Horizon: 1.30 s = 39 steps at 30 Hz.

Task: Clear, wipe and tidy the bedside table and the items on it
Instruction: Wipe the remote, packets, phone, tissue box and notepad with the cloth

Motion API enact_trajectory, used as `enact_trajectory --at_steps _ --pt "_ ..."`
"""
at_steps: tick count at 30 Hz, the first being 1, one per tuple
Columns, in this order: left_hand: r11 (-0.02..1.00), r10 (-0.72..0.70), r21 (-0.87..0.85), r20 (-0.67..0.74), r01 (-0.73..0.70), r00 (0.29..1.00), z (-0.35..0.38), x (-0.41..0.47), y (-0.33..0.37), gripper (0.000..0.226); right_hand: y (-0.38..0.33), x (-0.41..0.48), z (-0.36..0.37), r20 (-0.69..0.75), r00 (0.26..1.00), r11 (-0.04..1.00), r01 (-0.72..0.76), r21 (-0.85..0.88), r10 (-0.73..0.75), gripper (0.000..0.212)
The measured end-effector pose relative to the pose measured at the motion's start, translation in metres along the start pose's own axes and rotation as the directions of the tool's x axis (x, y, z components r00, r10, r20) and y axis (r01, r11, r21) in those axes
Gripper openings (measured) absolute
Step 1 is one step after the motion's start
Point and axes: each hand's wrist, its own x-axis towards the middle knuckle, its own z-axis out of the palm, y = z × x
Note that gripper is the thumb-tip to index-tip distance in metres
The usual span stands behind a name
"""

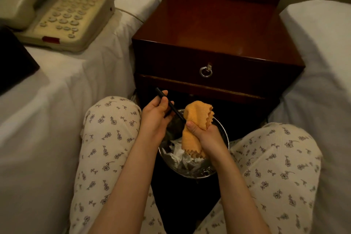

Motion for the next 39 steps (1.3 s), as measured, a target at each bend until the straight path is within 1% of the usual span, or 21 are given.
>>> enact_trajectory --at_steps 2,5,7,10,12,14,16,20,23,26,29,30,32,34,36,38,39 --pt "1.000 0.018 -0.018 0.001 -0.018 1.000 0.001 -0.004 0.007 0.018 -0.004 -0.004 0.002 0.004 1.000 1.000 0.027 0.010 -0.027 0.030" --pt "0.998 0.069 0.000 0.005 -0.069 0.998 0.004 -0.014 0.020 0.017 -0.016 -0.011 0.006 0.011 0.997 0.995 0.070 0.069 -0.071 0.013" --pt "0.983 0.153 0.095 0.032 -0.155 0.988 0.007 -0.022 0.032 0.017 -0.030 -0.016 0.011 0.017 0.994 0.987 0.107 0.116 -0.110 0.004" --pt "0.918 0.264 0.284 0.084 -0.277 0.961 0.011 -0.036 0.054 0.020 -0.057 -0.022 0.032 0.028 0.976 0.966 0.210 0.153 -0.217 0.005" --pt "0.862 0.346 0.376 0.052 -0.339 0.937 0.011 -0.045 0.067 0.022 -0.073 -0.025 0.052 0.061 0.962 0.952 0.253 0.172 -0.266 0.011" --pt "0.827 0.427 0.418 -0.034 -0.375 0.904 0.002 -0.052 0.079 0.022 -0.082 -0.027 0.073 0.116 0.950 0.946 0.264 0.187 -0.288 0.009" --pt "0.818 0.477 0.418 -0.107 -0.395 0.872 -0.012 -0.059 0.093 0.021 -0.087 -0.032 0.093 0.184 0.934 0.943 0.272 0.194 -0.307 0.003" --pt "0.774 0.568 0.467 -0.214 -0.428 0.794 -0.041 -0.082 0.122 0.017 -0.096 -0.048 0.130 0.337 0.869 0.926 0.297 0.232 -0.363 0.009" --pt "0.687 0.674 0.564 -0.260 -0.458 0.692 -0.059 -0.110 0.144 0.018 -0.103 -0.068 0.156 0.447 0.808 0.922 0.307 0.234 -0.383 0.007" --pt "0.603 0.761 0.637 -0.278 -0.480 0.586 -0.073 -0.144 0.164 0.020 -0.112 -0.090 0.180 0.562 0.724 0.916 0.319 0.243 -0.401 0.007" --pt "0.567 0.804 0.698 -0.355 -0.438 0.477 -0.093 -0.172 0.179 0.016 -0.116 -0.111 0.204 0.645 0.646 0.910 0.344 0.231 -0.408 0.012" --pt "0.564 0.810 0.721 -0.388 -0.402 0.439 -0.101 -0.178 0.184 0.020 -0.116 -0.117 0.211 0.667 0.620 0.905 0.361 0.227 -0.414 0.013" --pt "0.590 0.796 0.741 -0.465 -0.321 0.389 -0.120 -0.188 0.190 0.044 -0.114 -0.130 0.226 0.705 0.574 0.892 0.405 0.198 -0.417 0.018" --pt "0.635 0.761 0.736 -0.545 -0.234 0.352 -0.137 -0.195 0.195 0.053 -0.111 -0.140 0.239 0.722 0.556 0.863 0.492 0.115 -0.413 0.025" --pt "0.676 0.727 0.715 -0.608 -0.179 0.318 -0.152 -0.197 0.201 0.054 -0.109 -0.145 0.252 0.707 0.553 0.787 0.617 0.009 -0.441 0.026" --pt "0.691 0.702 0.717 -0.638 -0.087 0.317 -0.161 -0.191 0.206 0.051 -0.105 -0.145 0.265 0.676 0.555 0.715 0.696 -0.059 -0.485 0.020" --pt "0.680 0.697 0.733 -0.638 -0.021 0.327 -0.164 -0.187 0.209 0.049 -0.104 -0.144 0.270 0.664 0.564 0.698 0.711 -0.087 -0.492 0.018"
